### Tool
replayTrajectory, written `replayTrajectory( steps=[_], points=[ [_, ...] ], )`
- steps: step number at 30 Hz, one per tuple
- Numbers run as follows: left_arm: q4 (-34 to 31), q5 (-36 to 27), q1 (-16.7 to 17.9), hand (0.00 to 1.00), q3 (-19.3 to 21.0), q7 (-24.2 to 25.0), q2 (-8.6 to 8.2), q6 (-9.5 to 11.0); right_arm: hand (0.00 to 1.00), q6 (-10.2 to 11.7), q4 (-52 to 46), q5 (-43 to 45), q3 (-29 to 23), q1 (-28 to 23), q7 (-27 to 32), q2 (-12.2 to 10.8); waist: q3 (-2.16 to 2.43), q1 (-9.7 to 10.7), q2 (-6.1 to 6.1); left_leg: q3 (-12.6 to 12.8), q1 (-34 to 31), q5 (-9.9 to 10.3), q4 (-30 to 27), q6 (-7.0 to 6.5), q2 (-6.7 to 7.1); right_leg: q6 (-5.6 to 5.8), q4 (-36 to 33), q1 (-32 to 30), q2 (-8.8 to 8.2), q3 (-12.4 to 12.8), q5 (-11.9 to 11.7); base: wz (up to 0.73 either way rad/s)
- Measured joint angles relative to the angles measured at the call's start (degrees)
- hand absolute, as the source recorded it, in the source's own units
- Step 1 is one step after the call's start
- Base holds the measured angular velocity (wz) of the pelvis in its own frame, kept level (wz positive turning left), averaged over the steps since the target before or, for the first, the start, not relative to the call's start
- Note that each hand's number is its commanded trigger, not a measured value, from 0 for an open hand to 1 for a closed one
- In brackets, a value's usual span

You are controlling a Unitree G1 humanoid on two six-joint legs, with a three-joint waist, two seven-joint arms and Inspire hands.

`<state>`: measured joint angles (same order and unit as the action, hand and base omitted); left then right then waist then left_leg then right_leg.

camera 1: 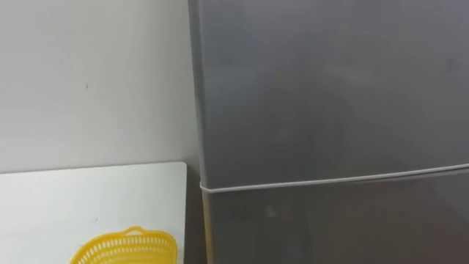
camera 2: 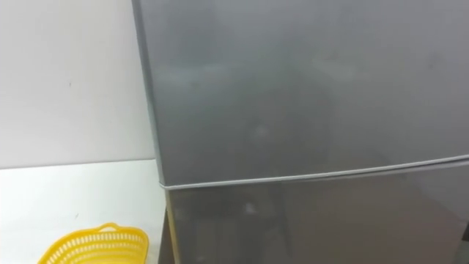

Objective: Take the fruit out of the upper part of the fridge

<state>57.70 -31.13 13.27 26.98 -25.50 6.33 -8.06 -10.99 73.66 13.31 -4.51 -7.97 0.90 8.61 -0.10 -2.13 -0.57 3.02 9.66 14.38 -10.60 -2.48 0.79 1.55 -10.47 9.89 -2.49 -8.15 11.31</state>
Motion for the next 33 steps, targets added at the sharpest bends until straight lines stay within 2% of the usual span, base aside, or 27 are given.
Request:
replayTrajectory(
  steps=[1,4,5,7,9,11,13,15,18,22,25,28,30,33],
  points=[
    [-1.21,-1.21,0.11,0.0,0.39,-1.14,0.06,0.5,0.0,0.2,-0.02,0.01,-0.45,-0.03,0.18,0.04,-0.01,-0.03,-0.03,0.0,-0.01,0.0,0.01,0.01,-0.01,0.0,-0.01,-0.01,0.0,-0.03,0.0,0.0],
    [-7.23,-3.7,-0.14,0.0,1.75,-7.85,0.11,4.61,0.0,1.44,-0.55,-0.05,-1.39,-0.13,0.85,0.24,0.03,-0.2,-0.19,0.0,-0.15,-0.05,0.2,0.07,-0.03,-0.02,-0.19,-0.38,0.04,0.1,0.02,-0.01],
    [-8.31,-3.64,-0.35,0.0,2.04,-8.94,0.13,4.86,0.0,1.67,-0.67,0.02,-1.38,-0.17,0.96,0.24,0.18,-0.1,-0.43,0.04,-0.21,-0.06,0.22,0.08,-0.03,-0.03,-0.17,-0.45,0.05,0.11,0.01,0.0],
    [-13.65,-3.63,-0.44,0.0,2.18,-12.55,0.12,5.45,0.0,2.16,-0.94,0.51,-1.38,-0.15,1.05,0.24,0.35,-0.15,-0.31,-0.02,-0.6,-0.08,0.17,0.09,-0.02,-0.03,-0.2,-0.87,0.06,0.08,0.01,0.0],
    [-21.04,-3.57,-0.51,0.0,2.13,-17.02,0.14,8.33,0.0,3.11,-1.79,0.8,-1.45,-0.21,1.7,0.31,0.44,-0.13,-0.28,-0.05,-0.92,-0.08,0.16,0.1,-0.02,-0.04,-0.17,-1.22,0.06,0.06,0.01,0.0],
    [-27.5,-3.41,-0.55,0.0,2.16,-20.74,0.15,9.73,0.0,4.05,-3.07,0.78,-1.45,-0.73,2.49,0.31,0.45,-0.21,-0.3,-0.07,-0.93,-0.09,0.18,0.09,0.0,-0.04,-0.13,-1.32,0.06,0.1,0.0,0.0],
    [-32.01,-1.68,-1.67,0.0,2.17,-23.8,0.73,11.17,0.0,4.81,-4.06,0.6,-1.38,-1.66,3.43,0.22,0.53,-0.95,-0.45,-0.14,-0.6,-0.1,0.29,0.09,0.02,-0.03,-0.1,-0.95,0.08,-0.08,0.0,0.0],
    [-39.27,-0.17,-2.16,0.0,2.14,-27.79,1.89,12.06,0.0,5.33,-4.91,0.53,-1.37,-2.71,4.24,0.01,0.61,-1.39,-0.65,-0.4,-0.29,-0.09,0.31,0.09,0.01,-0.04,-0.09,-0.81,0.1,-0.51,0.0,0.0],
    [-45.2,2.88,-2.39,0.0,2.18,-30.52,3.37,14.53,0.0,5.76,-4.92,0.49,-1.25,-2.83,4.59,-0.06,0.6,-1.46,-1.03,-0.43,-0.22,-0.09,0.54,0.09,0.02,-0.03,-0.09,-0.77,0.09,-0.48,0.0,0.0],
    [-52.9,7.61,-2.41,0.0,2.18,-33.14,3.5,14.96,0.0,6.42,-4.89,0.31,-1.19,-2.99,4.71,-0.09,0.51,-1.41,-1.36,-0.53,-0.19,-0.09,0.6,0.08,0.07,-0.03,-0.03,-0.84,0.06,-0.58,0.01,0.0],
    [-58.2,14.23,-2.45,0.0,2.2,-33.99,3.52,15.58,0.0,7.14,-4.88,0.41,-1.16,-3.59,5.0,-0.08,0.46,-1.31,-1.53,-0.9,-0.17,-0.09,0.66,0.08,0.06,-0.02,-0.06,-0.89,0.14,-0.39,0.02,0.0],
    [-66.33,18.07,-2.64,0.0,2.34,-34.4,3.87,15.7,0.0,7.39,-4.82,0.2,-0.64,-3.95,4.48,-0.07,0.39,-1.37,-1.43,-1.66,-0.22,-0.08,0.8,0.09,0.02,-0.02,-0.02,-0.94,0.28,-0.56,0.02,0.0],
    [-72.19,20.18,-2.65,0.0,2.97,-34.37,4.23,17.27,0.0,7.43,-4.71,0.08,-0.69,-4.79,4.28,-0.05,0.33,-1.4,-1.47,-1.7,-0.21,-0.08,0.82,0.09,-0.03,-0.02,-0.02,-0.92,0.3,-0.6,0.02,0.0],
    [-77.77,20.73,-2.65,0.0,4.19,-33.33,4.4,18.12,0.0,7.85,-4.47,0.09,-0.7,-5.12,3.43,-0.03,0.25,-1.31,-1.59,-1.7,-0.23,-0.08,0.84,0.1,0.05,-0.03,0.56,-0.71,0.31,-0.56,0.01,-0.01]
  ],
)
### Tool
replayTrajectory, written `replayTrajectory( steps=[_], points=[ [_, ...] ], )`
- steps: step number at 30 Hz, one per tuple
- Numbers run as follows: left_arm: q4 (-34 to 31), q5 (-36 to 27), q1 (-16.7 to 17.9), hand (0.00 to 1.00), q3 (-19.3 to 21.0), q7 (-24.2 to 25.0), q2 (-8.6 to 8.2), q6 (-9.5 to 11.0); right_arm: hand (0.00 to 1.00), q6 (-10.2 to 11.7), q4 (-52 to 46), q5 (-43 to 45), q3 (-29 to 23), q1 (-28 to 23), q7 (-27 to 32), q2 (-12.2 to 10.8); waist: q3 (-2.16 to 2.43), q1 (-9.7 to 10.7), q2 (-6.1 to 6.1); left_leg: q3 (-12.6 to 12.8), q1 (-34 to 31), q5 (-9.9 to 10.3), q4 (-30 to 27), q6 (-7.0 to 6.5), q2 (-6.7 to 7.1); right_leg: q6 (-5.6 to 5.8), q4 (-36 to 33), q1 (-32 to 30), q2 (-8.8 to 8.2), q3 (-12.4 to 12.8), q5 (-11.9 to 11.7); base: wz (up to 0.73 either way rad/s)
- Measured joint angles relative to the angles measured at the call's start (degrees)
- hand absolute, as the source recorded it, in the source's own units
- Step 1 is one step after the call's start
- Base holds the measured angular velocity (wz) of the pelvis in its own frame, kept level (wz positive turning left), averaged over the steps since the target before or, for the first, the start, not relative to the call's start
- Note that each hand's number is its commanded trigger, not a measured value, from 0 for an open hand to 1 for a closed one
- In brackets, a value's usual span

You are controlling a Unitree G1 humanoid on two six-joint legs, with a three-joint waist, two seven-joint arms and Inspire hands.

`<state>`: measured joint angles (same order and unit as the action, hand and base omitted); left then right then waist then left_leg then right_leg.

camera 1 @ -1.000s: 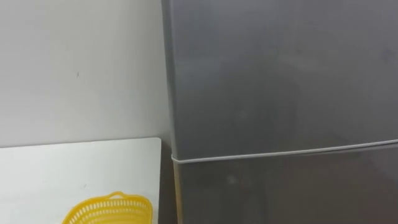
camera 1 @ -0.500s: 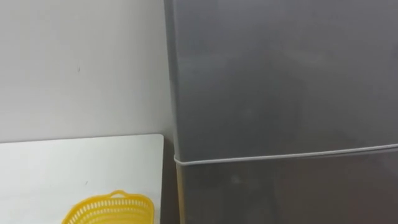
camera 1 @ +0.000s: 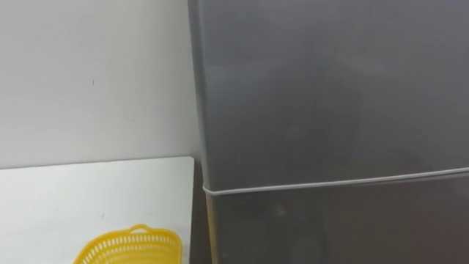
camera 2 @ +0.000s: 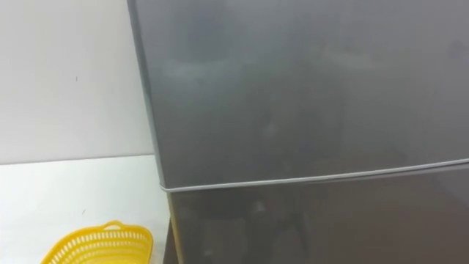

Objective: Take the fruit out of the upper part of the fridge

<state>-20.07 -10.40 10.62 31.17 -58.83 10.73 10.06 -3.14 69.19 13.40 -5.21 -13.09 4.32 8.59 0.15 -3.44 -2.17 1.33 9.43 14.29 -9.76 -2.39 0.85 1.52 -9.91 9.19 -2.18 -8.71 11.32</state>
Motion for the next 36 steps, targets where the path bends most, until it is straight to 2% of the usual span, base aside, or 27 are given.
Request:
replayTrajectory(
  steps=[2,6,7,9,13,15,18,27,32,36],
  points=[
    [-2.09,-0.39,-0.14,0.0,0.31,1.61,0.41,0.16,0.0,-0.01,0.21,0.24,0.01,-0.06,-0.9,0.0,0.0,0.2,-0.1,-0.02,-0.23,0.0,-0.22,0.0,0.05,0.0,0.22,0.04,-0.01,-0.02,0.0,0.0],
    [-4.85,-1.4,-1.35,0.0,-1.86,8.56,0.77,0.24,0.0,0.01,0.54,0.85,-0.16,-0.11,-3.47,0.25,-0.49,0.87,0.29,-0.4,-0.41,0.01,-0.95,0.01,0.07,0.0,0.2,0.45,-0.13,-0.63,0.0,0.07],
    [-4.94,-1.53,-1.36,0.0,-2.47,9.83,0.94,0.23,0.0,0.01,0.5,0.91,-0.18,0.07,-3.93,0.29,-0.32,1.25,-0.01,-0.57,-0.59,0.02,-1.02,0.01,0.08,0.0,0.22,0.45,-0.14,-0.87,0.0,0.13],
    [-6.07,-4.3,-1.72,0.0,-5.77,15.28,1.42,0.2,0.0,-0.03,0.3,0.99,-0.17,0.62,-5.47,0.45,-0.47,2.01,0.15,-1.05,-1.33,0.02,-1.04,0.0,0.22,-0.06,0.19,0.32,-0.17,-0.79,-0.04,0.07],
    [-7.29,-11.52,-3.9,0.0,-9.12,22.54,1.43,-0.35,0.0,-0.74,0.21,1.0,-0.6,1.27,-7.0,0.53,-0.63,3.13,0.22,-1.02,-1.87,-0.03,-1.16,0.05,0.21,-0.13,0.16,-0.23,-0.16,-0.8,-0.08,-0.01],
    [-7.31,-14.93,-5.64,0.0,-9.22,26.62,1.43,-1.19,0.0,-1.27,0.22,1.51,-0.68,1.74,-7.46,0.54,-0.62,3.92,0.21,-0.75,-1.86,-0.03,-1.1,0.05,0.14,-0.14,0.19,-0.33,-0.11,-0.67,-0.08,-0.06],
    [-7.79,-17.74,-6.44,0.0,-9.56,30.75,1.43,-1.54,0.0,-1.81,0.21,2.02,-0.68,1.88,-8.28,0.53,-0.59,4.79,0.21,-0.49,-1.85,-0.04,-1.29,0.05,0.11,-0.14,0.2,-0.47,-0.1,-0.58,-0.09,-0.03],
    [-8.85,-23.82,-7.33,0.0,-15.16,44.72,1.4,-5.21,0.0,-1.93,2.15,2.98,-0.53,1.98,-10.4,-0.03,-0.76,5.1,0.5,0.36,-2.02,-0.05,-1.46,0.04,0.1,-0.13,0.15,-0.9,-0.09,0.81,-0.09,-0.03],
    [-8.86,-28.72,-7.89,0.0,-15.68,49.69,1.42,-6.49,0.0,-2.12,2.15,3.09,-0.53,1.9,-10.86,-0.04,-0.89,5.81,0.82,0.44,-2.01,-0.05,-1.45,0.05,0.0,-0.14,0.09,-1.0,0.01,0.9,-0.09,-0.03],
    [-8.9,-32.56,-7.96,0.0,-15.67,53.33,1.42,-7.79,0.0,-3.34,2.11,3.09,-0.57,1.8,-11.55,-0.03,-0.81,6.18,1.02,0.9,-2.1,-0.04,-1.57,0.05,-0.07,-0.14,0.03,-1.04,0.04,0.93,-0.09,0.0]
  ],
)
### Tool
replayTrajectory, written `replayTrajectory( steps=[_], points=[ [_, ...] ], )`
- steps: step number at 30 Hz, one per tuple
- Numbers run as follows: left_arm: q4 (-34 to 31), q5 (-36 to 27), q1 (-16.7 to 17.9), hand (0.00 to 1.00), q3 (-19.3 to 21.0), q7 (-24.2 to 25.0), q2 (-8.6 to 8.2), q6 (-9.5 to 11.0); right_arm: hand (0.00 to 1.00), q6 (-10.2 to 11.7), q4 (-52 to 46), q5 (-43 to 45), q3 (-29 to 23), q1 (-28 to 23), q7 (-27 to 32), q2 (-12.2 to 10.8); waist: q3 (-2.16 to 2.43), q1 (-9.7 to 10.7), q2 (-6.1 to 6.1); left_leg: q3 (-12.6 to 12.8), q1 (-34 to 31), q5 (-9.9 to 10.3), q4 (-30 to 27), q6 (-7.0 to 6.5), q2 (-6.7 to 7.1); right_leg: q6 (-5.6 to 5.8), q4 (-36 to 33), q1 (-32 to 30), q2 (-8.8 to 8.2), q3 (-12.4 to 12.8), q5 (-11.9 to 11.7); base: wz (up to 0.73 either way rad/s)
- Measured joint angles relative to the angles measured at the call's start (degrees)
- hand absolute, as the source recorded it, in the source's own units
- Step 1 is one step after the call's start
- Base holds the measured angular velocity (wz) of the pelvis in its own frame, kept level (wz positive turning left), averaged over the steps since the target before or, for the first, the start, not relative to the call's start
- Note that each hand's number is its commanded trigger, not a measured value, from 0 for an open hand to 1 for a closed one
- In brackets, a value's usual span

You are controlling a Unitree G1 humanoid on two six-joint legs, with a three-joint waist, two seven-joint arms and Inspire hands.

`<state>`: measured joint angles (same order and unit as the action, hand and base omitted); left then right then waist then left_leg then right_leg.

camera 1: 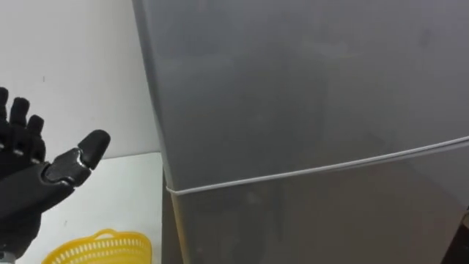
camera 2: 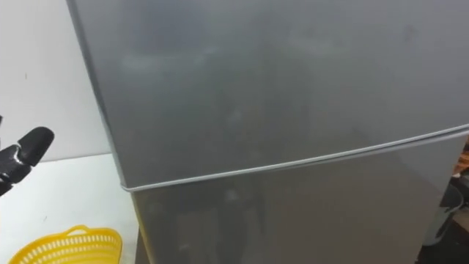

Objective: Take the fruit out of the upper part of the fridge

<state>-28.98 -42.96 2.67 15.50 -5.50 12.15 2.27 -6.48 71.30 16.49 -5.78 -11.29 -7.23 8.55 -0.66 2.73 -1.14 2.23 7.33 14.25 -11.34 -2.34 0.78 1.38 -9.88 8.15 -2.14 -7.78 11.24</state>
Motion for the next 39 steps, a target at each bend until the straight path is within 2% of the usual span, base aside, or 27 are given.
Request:
replayTrajectory(
  steps=[4,9,14,18,26,30,34,39],
  points=[
    [-0.01,-0.24,-0.01,0.0,0.02,3.04,-0.01,-0.54,0.0,-0.78,-0.04,0.16,-0.06,-0.07,-0.1,0.0,0.05,-0.02,0.04,0.15,0.12,0.01,0.08,0.01,-0.05,0.0,-0.26,-0.09,0.06,0.24,0.0,-0.01],
    [-0.26,-0.22,-0.01,0.0,0.06,6.12,-0.02,-0.99,0.0,-1.1,-0.03,2.33,-0.1,-0.05,-0.27,0.03,0.67,-0.02,-0.13,0.45,0.11,0.01,0.11,0.01,-0.17,-0.01,-0.92,-0.58,0.18,0.62,-0.01,-0.03],
    [-0.27,-0.32,-0.01,0.0,0.06,7.93,-0.1,-1.27,0.0,-1.15,-0.05,4.1,-0.09,-0.08,-0.3,-0.02,0.84,0.03,-0.4,0.83,0.25,0.01,0.14,0.0,-0.17,-0.02,-0.96,-0.6,0.19,1.26,-0.01,-0.04],
    [-0.27,-2.7,0.0,0.0,0.05,10.04,-0.13,-1.82,0.0,-1.16,-0.2,4.13,-0.09,-0.17,-0.42,-0.04,0.82,0.07,-0.38,0.93,0.15,0.01,0.54,0.0,-0.24,-0.03,-1.07,-1.08,0.25,1.62,-0.02,-0.05],
    [-0.27,-2.63,0.0,0.0,-0.17,12.2,-0.42,-2.18,0.0,-1.26,-0.34,4.33,-0.02,-0.27,-0.42,-0.04,0.77,0.24,-0.3,1.06,0.1,0.01,0.78,0.0,-0.3,-0.02,-1.24,-1.43,0.32,1.63,-0.01,0.0],
    [-0.25,-2.53,0.0,0.0,-1.77,13.08,-0.4,-2.62,0.0,-1.92,-0.85,4.35,0.02,0.11,-0.41,-0.04,0.72,0.22,-0.25,1.53,-0.09,0.01,0.74,0.0,-0.3,-0.02,-1.36,-1.76,0.29,1.69,-0.01,-0.02],
    [-0.25,-1.26,0.0,0.0,-3.5,13.55,-0.4,-3.74,0.0,-1.81,-2.3,4.38,0.03,-0.02,0.44,-0.04,0.48,0.3,-0.48,1.64,-0.24,0.01,0.47,0.0,-0.27,-0.02,-1.46,-1.87,0.24,1.69,-0.01,0.0],
    [-0.25,0.18,0.0,0.0,-4.72,13.6,-0.4,-3.84,0.0,-1.79,-2.42,4.38,0.04,0.08,1.26,-0.05,0.24,0.56,-0.84,1.52,-0.71,0.0,0.16,0.0,-0.29,-0.02,-1.66,-2.27,0.21,1.53,0.0,0.0]
  ],
)
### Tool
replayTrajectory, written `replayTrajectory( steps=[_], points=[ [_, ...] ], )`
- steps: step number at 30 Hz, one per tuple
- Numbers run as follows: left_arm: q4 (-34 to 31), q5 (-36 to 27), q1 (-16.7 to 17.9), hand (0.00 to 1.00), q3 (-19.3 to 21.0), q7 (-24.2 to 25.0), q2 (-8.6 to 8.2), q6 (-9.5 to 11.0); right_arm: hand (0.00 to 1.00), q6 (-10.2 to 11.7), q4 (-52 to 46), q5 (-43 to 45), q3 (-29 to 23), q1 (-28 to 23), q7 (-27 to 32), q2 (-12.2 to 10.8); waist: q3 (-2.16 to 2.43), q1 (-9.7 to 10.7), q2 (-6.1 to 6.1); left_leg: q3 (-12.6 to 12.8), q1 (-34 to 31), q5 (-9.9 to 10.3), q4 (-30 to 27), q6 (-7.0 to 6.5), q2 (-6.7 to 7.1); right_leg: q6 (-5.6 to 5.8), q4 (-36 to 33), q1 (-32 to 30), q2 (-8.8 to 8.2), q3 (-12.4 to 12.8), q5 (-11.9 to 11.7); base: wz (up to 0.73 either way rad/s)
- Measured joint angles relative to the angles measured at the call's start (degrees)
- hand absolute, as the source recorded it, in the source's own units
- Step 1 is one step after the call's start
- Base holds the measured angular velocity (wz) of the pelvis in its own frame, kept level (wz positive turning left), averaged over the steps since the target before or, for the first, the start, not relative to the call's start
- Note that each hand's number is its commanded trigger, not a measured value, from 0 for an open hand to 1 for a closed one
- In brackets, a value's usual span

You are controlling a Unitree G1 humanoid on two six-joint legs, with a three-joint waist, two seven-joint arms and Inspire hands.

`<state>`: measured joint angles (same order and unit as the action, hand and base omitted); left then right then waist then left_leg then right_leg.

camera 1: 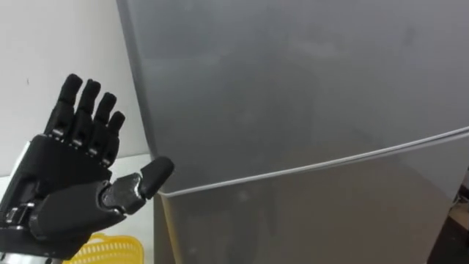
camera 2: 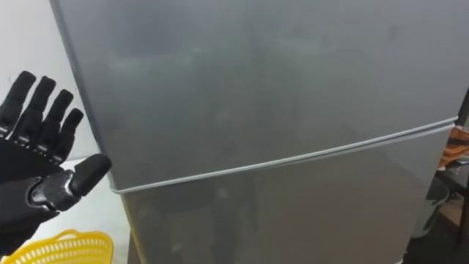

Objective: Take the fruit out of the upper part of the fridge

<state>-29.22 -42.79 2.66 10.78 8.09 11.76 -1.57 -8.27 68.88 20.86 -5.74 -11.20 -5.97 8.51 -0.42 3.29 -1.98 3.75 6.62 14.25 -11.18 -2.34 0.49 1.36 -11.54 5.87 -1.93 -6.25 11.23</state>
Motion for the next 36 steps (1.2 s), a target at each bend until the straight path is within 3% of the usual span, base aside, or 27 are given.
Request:
replayTrajectory(
  steps=[5,14,36],
  points=[
    [0.01,2.49,0.0,0.0,-1.57,0.01,0.15,-0.77,0.0,-0.03,0.46,-0.14,0.0,0.7,0.11,0.08,-0.27,0.94,0.41,-0.78,-0.2,0.0,-0.13,0.0,0.08,-0.01,0.0,0.06,-0.06,-0.19,0.01,0.03],
    [-0.04,6.51,-0.42,0.0,-6.6,0.17,0.35,-0.76,0.0,0.13,0.98,-1.3,2.76,2.09,-0.47,0.62,-0.09,1.38,0.23,-0.71,-1.01,0.0,-0.66,0.0,0.11,-0.03,-0.08,-0.36,-0.1,-0.27,0.0,0.01],
    [-0.63,7.3,-0.59,0.0,-7.87,0.96,0.21,-0.56,0.0,0.1,0.53,-0.13,6.76,3.06,-2.49,0.67,-0.01,1.37,0.37,-1.25,-1.04,-0.01,-0.71,-0.02,0.21,-0.03,-0.02,-0.04,-0.18,-0.21,-0.01,0.01]
  ],
)
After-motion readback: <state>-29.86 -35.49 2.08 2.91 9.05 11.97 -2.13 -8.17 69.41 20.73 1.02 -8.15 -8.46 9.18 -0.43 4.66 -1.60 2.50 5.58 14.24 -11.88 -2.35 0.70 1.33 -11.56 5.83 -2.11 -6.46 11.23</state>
